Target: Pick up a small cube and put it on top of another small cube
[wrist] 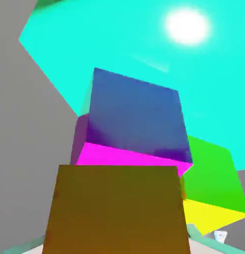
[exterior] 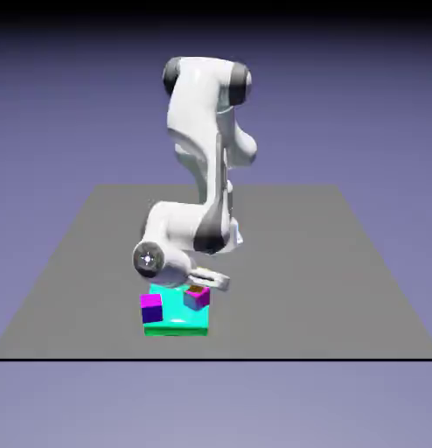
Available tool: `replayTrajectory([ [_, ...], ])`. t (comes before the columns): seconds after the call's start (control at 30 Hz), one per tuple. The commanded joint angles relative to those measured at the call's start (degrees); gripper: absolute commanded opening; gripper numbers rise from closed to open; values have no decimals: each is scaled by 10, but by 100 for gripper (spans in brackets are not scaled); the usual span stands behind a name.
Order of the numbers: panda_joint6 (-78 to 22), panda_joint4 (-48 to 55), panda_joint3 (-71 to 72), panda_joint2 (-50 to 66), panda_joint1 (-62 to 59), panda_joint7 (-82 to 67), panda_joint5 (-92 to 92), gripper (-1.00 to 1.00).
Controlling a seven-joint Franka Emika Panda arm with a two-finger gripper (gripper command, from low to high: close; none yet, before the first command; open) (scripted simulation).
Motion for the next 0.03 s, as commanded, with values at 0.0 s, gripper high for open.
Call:
replayTrajectory([
  [0.0,-20,21,-1,0,-2,2,-2,100],
])
